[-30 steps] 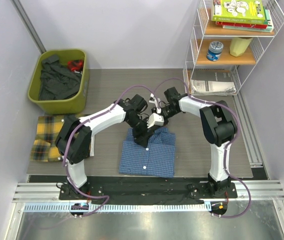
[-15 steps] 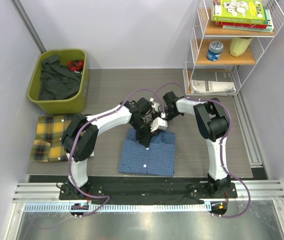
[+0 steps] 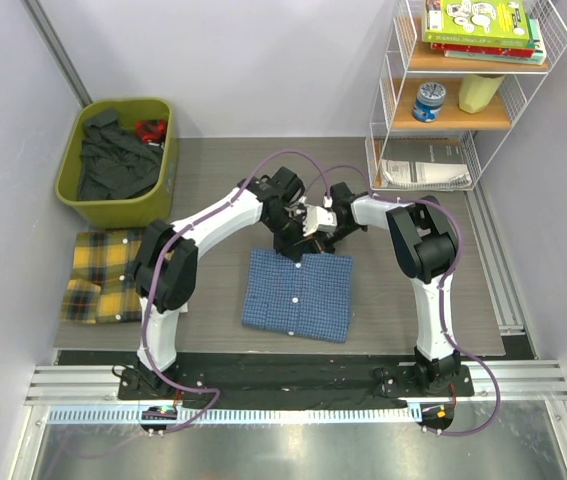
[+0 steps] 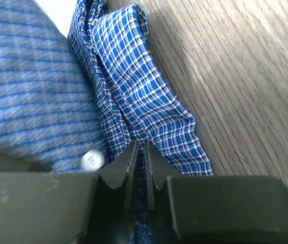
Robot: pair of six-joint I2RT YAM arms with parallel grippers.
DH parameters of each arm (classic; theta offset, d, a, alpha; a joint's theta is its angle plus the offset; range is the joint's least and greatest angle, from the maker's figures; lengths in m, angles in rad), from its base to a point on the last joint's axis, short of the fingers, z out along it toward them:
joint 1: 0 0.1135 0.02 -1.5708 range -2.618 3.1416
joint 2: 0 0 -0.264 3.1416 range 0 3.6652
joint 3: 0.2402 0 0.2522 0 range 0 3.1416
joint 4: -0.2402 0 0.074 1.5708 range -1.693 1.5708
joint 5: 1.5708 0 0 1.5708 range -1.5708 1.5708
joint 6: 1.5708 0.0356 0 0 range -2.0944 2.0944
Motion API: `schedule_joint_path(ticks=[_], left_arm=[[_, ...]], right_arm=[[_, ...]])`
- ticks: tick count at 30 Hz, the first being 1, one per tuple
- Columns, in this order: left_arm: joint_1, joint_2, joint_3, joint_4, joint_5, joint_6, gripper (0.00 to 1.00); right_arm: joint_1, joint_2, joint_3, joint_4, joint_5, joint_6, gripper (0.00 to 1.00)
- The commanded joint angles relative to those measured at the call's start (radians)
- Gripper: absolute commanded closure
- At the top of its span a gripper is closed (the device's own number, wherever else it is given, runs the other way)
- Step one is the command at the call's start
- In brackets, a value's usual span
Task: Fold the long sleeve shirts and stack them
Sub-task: Fold the shirt
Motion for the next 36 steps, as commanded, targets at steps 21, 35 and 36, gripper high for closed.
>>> schedule_joint_path(ticks=[21,35,36], left_arm=[[0.034,0.029,0.066,-0.03,-0.017,0.066,0.74],[0.253,-0.02,-0.014,-0.149,0.129,-0.013,0.38],[0.255,-0.015,-0.013,-0.157,0.147,-0.014,0.37]], right_arm=[[-0.187,-0.271,0.125,-0.235,0.062,-0.046,0.17],[-0.176,-0.397,-0.154,-0.16,0.232,-0.148,0.17],[-0.176,-0.401,-0.166,-0.158,0.237,-0.154,0.17]])
